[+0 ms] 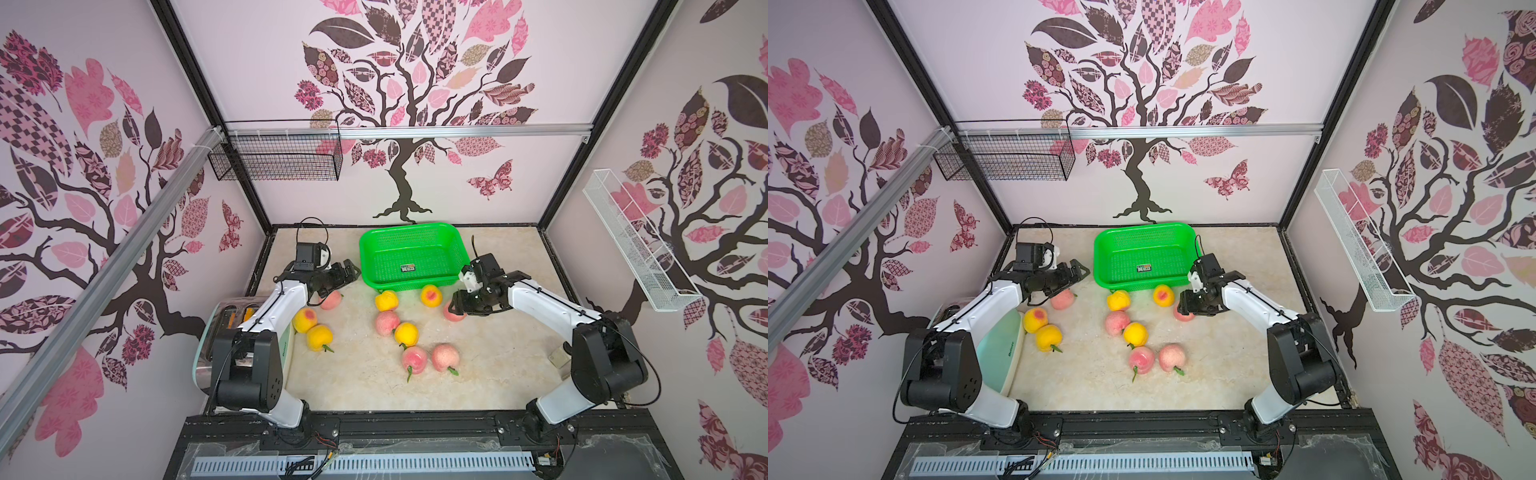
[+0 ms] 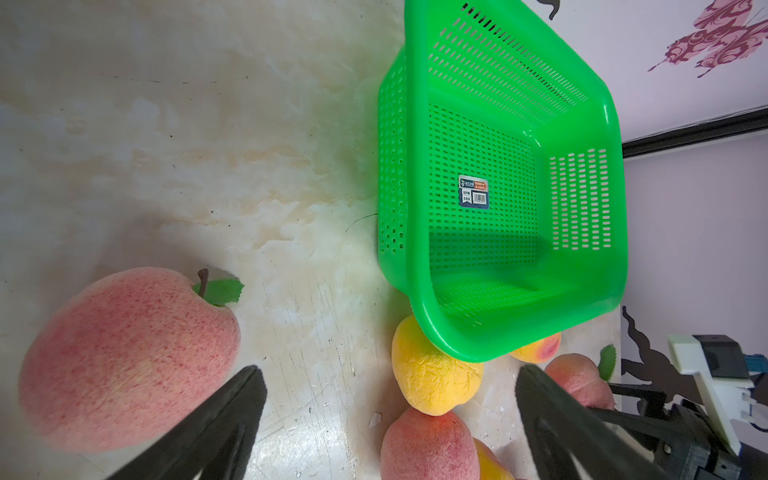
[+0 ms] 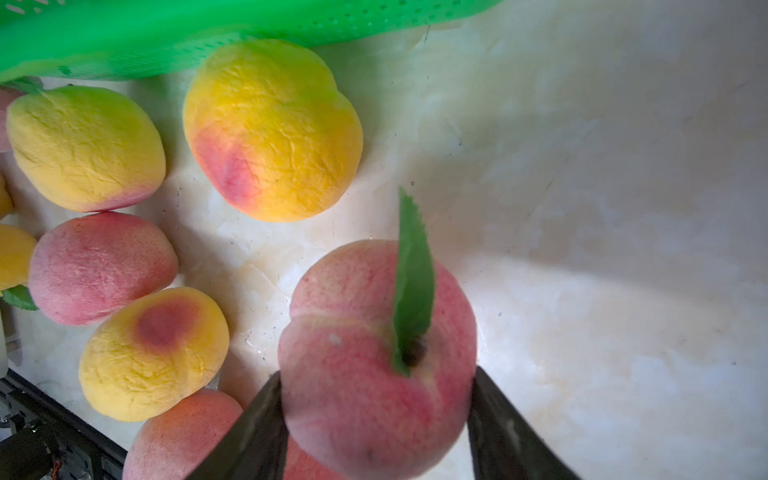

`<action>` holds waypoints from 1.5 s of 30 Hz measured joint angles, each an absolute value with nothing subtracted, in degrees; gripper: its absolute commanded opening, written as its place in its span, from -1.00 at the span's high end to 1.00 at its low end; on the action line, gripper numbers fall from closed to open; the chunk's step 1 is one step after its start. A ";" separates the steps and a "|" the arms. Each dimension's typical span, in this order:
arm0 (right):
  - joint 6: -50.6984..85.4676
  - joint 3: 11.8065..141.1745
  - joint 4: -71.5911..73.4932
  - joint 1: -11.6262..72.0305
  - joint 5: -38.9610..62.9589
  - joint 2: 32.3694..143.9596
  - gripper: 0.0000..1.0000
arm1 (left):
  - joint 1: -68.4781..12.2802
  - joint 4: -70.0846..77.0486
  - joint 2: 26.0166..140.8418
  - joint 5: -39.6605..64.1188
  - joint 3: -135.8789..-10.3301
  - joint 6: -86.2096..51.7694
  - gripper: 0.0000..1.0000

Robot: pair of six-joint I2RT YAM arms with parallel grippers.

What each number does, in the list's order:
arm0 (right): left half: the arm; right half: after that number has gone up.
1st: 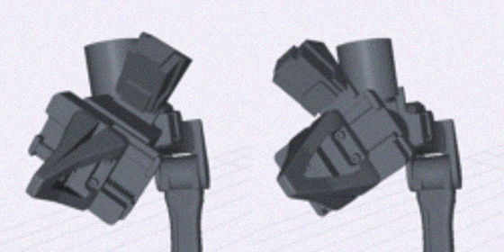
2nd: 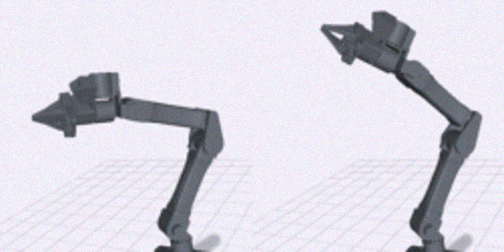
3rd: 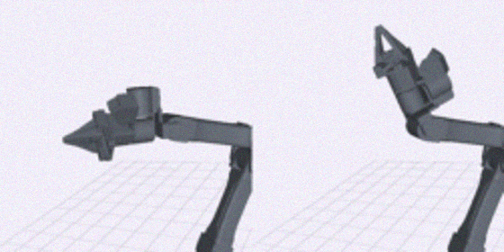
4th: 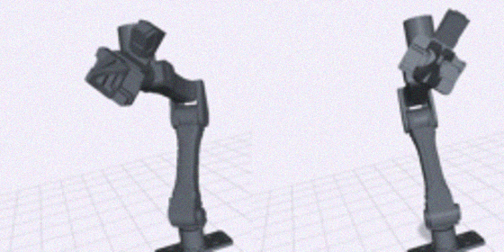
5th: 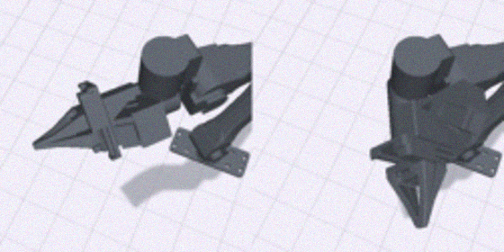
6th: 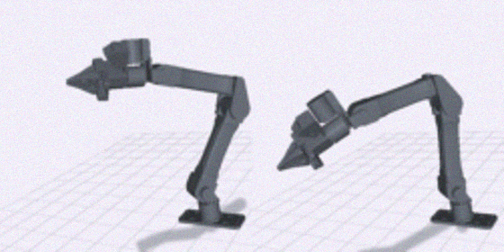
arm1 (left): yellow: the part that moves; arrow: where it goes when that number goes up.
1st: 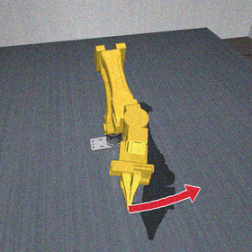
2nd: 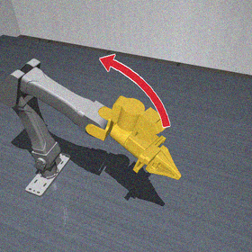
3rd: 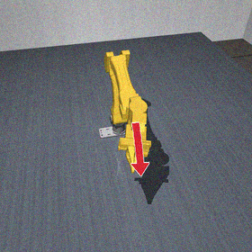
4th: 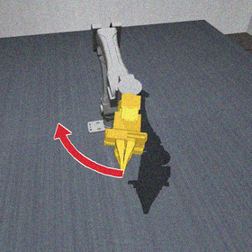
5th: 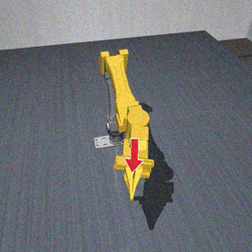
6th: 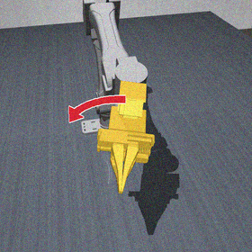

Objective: Put the peaches into the basket
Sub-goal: Pick up the peach from the center of the board, then place the peach in the basket.

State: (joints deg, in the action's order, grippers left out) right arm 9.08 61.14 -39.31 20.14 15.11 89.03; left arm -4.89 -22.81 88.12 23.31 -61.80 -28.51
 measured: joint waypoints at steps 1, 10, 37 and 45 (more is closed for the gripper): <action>8.97 61.17 -39.66 20.14 15.05 88.51 -0.19 | -4.89 -22.81 88.12 23.33 -61.80 -28.51 -0.96; 7.86 65.28 -45.23 20.14 13.89 82.48 -0.20 | -4.89 -22.81 88.12 23.33 -61.80 -28.56 -0.97; 6.50 93.01 -45.04 20.14 6.44 95.04 -0.23 | -4.89 -22.81 87.11 24.67 -61.80 -29.36 -0.97; 6.15 99.04 -41.19 20.12 3.99 104.47 -0.23 | -4.89 -23.20 86.76 24.34 -61.43 -29.52 -0.97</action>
State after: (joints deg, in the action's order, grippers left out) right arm 6.15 99.04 -41.19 20.12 3.99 104.47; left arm -4.89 -23.20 86.76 24.34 -61.43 -29.52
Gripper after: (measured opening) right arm 0.617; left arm 0.982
